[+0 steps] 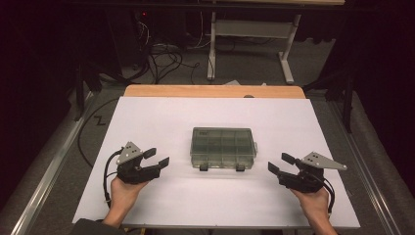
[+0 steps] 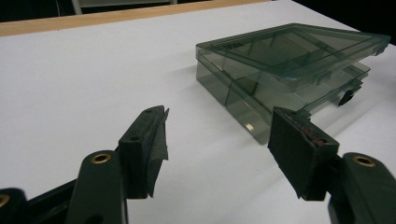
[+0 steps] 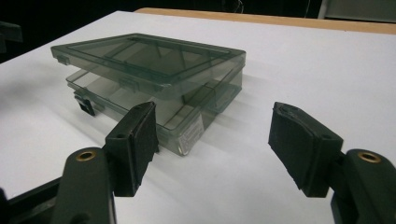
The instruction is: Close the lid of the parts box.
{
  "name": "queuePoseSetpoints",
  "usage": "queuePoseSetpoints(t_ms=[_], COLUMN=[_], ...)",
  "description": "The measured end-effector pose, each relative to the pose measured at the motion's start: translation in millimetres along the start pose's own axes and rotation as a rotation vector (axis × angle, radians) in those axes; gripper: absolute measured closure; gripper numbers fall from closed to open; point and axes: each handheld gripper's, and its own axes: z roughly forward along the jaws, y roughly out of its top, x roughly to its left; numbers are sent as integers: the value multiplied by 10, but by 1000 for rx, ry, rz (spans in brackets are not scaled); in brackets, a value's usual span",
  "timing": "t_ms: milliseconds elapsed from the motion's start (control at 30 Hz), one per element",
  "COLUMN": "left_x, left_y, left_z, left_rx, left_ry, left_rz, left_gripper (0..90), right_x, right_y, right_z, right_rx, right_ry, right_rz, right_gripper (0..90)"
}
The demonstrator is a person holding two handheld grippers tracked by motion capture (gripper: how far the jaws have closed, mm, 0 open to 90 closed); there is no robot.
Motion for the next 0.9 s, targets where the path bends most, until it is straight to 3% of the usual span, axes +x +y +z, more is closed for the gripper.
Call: queuePoseSetpoints(t_ms=[600,900], left_x=[16,-27], left_y=[-45,-74], left_z=[4,69], left_rx=[-10,18], left_ry=[41,25], left_rz=[-5,4], left_gripper=[349,345], right_x=[-1,-25], right_y=[-100,-135], right_z=[22,26], right_rx=[-1,-4], right_ry=[-11,-18], right_rz=[-14,-10], right_gripper=[329,327])
